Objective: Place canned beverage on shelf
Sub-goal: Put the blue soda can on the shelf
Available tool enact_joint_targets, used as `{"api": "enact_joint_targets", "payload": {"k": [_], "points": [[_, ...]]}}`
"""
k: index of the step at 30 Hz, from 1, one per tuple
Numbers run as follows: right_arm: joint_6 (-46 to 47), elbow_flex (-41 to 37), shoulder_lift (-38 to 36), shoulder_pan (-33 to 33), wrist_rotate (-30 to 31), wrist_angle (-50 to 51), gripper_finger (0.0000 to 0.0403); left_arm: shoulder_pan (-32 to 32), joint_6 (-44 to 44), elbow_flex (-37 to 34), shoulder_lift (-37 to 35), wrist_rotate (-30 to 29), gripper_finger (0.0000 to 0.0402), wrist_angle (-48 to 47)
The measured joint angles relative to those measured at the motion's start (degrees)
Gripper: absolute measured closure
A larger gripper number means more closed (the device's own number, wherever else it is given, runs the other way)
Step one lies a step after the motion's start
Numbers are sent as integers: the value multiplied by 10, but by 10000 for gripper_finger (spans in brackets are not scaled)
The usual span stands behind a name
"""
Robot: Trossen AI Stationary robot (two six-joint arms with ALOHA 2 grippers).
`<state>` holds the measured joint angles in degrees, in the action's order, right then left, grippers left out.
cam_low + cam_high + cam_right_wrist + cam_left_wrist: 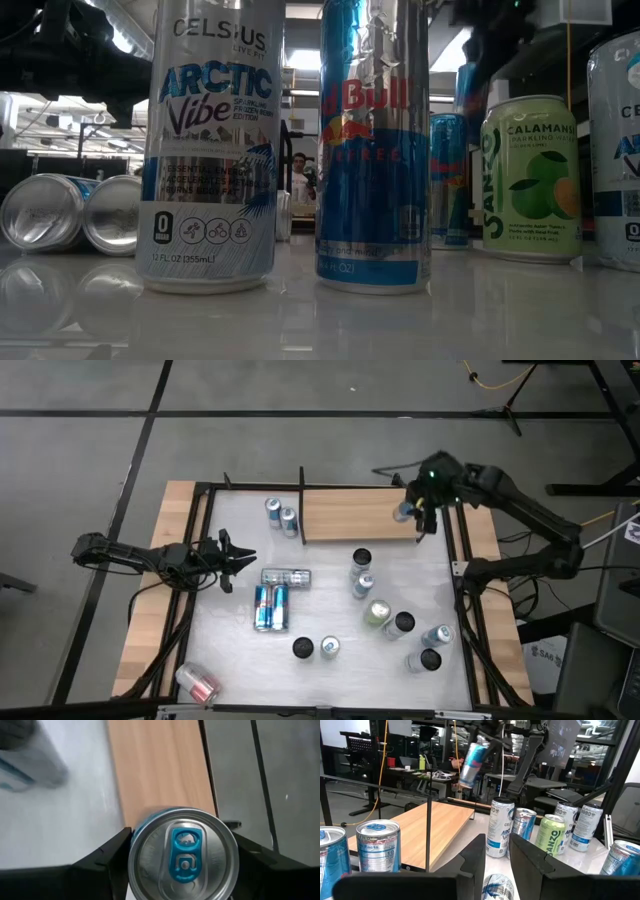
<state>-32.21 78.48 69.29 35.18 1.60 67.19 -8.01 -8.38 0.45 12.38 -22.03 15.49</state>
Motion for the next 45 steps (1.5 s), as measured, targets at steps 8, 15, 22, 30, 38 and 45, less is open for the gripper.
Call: {"api": "enact_joint_targets", "payload": {"k": [8, 15, 22, 30, 38, 45], "points": [[-88, 0, 64, 122, -53, -47, 164, 0, 0, 0, 0, 0, 321, 0], [-136, 0, 130, 182, -63, -93, 164, 0, 0, 0, 0, 0, 321, 0], [-117, 0, 174, 217, -63, -83, 164, 0, 0, 0, 0, 0, 321, 0], [-95, 0, 193, 220, -63, -91, 164, 0, 0, 0, 0, 0, 321, 0], [-54, 0, 217, 233, -64, -121, 164, 0, 0, 0, 0, 0, 321, 0], [-19, 0, 227, 265, -79, -134, 164, 0, 0, 0, 0, 0, 321, 0]]}}
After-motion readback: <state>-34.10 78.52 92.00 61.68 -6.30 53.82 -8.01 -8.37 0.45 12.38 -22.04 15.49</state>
